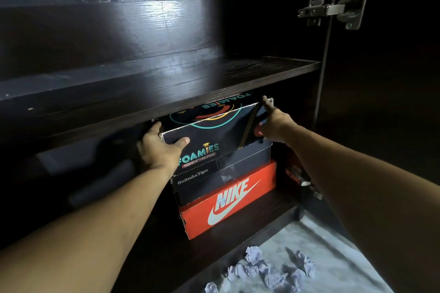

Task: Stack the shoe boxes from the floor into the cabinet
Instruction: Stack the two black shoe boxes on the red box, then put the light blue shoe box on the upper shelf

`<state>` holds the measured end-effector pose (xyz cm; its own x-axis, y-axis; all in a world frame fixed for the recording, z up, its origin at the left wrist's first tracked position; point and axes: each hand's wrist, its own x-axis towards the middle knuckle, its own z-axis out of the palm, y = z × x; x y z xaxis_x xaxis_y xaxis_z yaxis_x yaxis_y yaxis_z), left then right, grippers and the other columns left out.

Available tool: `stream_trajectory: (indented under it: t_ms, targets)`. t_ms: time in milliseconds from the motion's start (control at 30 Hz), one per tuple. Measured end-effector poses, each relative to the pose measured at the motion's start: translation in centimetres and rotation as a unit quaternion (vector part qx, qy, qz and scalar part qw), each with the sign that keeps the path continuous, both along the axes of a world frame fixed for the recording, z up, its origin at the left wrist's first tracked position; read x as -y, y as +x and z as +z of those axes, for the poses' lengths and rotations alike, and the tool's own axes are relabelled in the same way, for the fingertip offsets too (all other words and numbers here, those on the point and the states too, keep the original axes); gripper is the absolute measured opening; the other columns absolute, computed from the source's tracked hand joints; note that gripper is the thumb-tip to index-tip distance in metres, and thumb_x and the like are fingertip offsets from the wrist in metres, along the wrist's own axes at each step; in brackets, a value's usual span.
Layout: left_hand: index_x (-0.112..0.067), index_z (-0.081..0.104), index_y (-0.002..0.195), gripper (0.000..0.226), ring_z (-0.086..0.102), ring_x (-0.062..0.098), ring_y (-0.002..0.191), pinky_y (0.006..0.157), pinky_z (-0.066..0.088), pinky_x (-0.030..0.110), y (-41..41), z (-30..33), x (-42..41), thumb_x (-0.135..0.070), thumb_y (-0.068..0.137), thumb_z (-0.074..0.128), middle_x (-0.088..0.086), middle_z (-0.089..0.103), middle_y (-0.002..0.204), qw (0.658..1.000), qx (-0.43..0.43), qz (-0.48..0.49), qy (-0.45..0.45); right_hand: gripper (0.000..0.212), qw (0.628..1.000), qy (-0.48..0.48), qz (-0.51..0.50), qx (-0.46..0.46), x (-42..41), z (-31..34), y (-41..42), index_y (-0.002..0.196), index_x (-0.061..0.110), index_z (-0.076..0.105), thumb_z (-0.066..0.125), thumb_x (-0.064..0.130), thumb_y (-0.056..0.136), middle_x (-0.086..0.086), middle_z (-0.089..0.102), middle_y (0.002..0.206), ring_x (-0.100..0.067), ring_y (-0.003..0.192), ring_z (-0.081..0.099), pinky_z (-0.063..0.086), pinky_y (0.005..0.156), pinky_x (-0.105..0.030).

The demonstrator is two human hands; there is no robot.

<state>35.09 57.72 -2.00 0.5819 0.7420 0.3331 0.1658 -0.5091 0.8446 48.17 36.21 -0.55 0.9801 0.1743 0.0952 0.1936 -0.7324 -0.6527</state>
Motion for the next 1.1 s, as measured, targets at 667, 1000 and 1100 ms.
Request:
stream_trajectory:
  t_ms: [667, 1000, 1100]
  targets:
    - [-0.012, 0.056, 0.086, 0.032, 0.058, 0.029, 0.092, 0.065, 0.037, 0.029, -6.1, 1.5, 16.9, -0.028, 0.073, 0.081, 0.010, 0.056, 0.091, 0.915, -0.236, -0.302, 0.130, 0.028, 0.999, -0.007, 0.010, -0.039, 17.3, 5.3, -18.5, 0.109, 0.017, 0.069, 0.071, 0.019, 0.081, -0.014, 0.073, 0.097, -0.033, 0.085, 0.071, 0.062, 0.070, -0.045]
    - [-0.014, 0.067, 0.108, 0.051, 0.064, 0.019, 0.091, 0.070, 0.057, 0.033, -17.9, 0.2, 39.6, -0.053, 0.076, 0.073, 0.005, 0.065, 0.101, 0.679, -0.410, -0.593, 0.138, 0.033, 0.965, -0.181, -0.144, -0.122, 38.0, 4.4, -39.5, 0.112, 0.014, 0.072, 0.074, 0.027, 0.083, -0.005, 0.072, 0.106, -0.015, 0.092, 0.064, 0.049, 0.078, -0.020]
    - [-0.015, 0.062, 0.118, 0.060, 0.059, 0.020, 0.092, 0.074, 0.052, 0.032, -22.3, -2.9, 44.5, -0.060, 0.079, 0.067, 0.005, 0.063, 0.113, 0.676, -0.419, -0.605, 0.039, 0.046, 0.951, -0.200, -0.181, -0.154, 41.8, 2.4, -43.1, 0.127, 0.020, 0.063, 0.073, 0.033, 0.084, -0.002, 0.062, 0.130, -0.020, 0.116, 0.059, 0.040, 0.088, -0.019]
